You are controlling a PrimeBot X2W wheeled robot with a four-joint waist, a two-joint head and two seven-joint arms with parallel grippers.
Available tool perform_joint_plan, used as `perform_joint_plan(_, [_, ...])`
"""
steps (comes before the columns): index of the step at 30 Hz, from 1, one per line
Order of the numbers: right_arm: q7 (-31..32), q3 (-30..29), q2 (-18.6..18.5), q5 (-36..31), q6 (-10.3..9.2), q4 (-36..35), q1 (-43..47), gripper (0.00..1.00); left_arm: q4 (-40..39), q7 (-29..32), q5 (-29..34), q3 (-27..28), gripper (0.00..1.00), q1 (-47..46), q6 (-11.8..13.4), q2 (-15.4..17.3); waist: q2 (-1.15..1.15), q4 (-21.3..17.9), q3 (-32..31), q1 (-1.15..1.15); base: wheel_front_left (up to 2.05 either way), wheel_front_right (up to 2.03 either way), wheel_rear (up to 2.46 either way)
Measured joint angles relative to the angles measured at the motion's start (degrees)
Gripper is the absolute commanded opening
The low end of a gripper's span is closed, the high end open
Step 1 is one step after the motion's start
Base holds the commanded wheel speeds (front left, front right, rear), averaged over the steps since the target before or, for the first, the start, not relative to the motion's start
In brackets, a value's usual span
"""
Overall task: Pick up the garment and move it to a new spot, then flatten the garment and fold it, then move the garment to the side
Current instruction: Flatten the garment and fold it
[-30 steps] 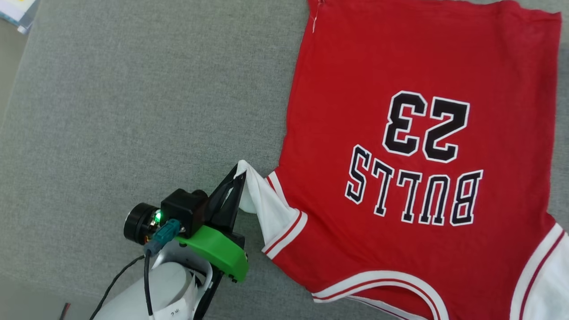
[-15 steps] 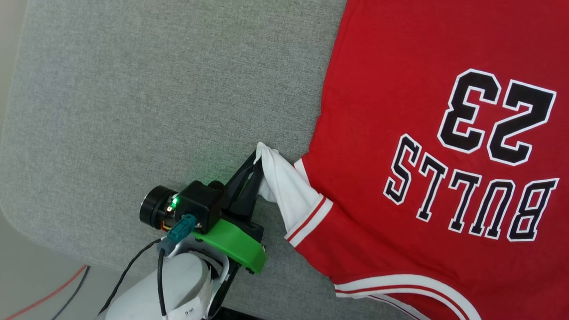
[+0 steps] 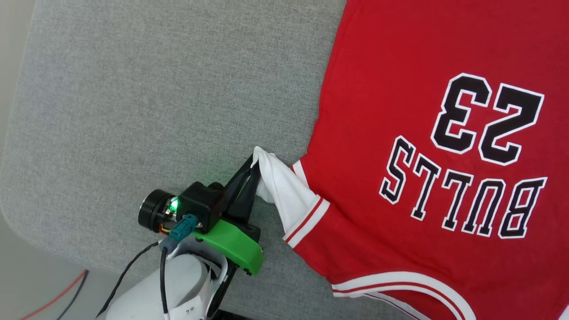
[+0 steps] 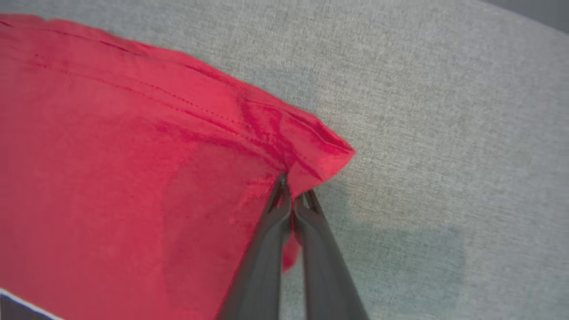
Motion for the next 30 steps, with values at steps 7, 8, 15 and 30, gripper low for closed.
perform_joint_plan(7, [-3.70, 3.13, 0.21, 1.27, 0.00, -0.52, 2.50, 0.00, 1.48, 0.02, -1.07, 0.23, 0.00, 2.16, 0.01, 1.03, 0.00, -1.18, -4.67, 0.00, 0.00, 0.00, 0.00])
perform_joint_plan(8, [-4.04, 3.81, 0.12, 1.97, 0.00, -0.88, 3.15, 0.00, 1.68, 0.02, -1.40, 0.31, 0.00, 2.80, 0.01, 1.23, 0.00, -1.42, -5.56, 0.00, 0.00, 0.00, 0.00])
perform_joint_plan(15, [-6.73, 9.44, -5.00, 7.76, 0.00, -7.62, 10.26, 0.00, 2.24, 0.02, -3.55, 0.57, 0.00, 6.75, 0.45, 2.25, 0.00, -3.43, -11.83, -0.01, 0.00, 0.00, 0.00])
perform_joint_plan(30, [-16.11, 13.70, -18.13, 20.81, 0.00, -21.19, 39.52, 0.00, 2.91, 0.01, -5.49, 1.75, 0.00, 13.79, 2.00, 5.37, 0.00, -9.22, -23.26, -0.01, 0.00, 0.00, 0.00])
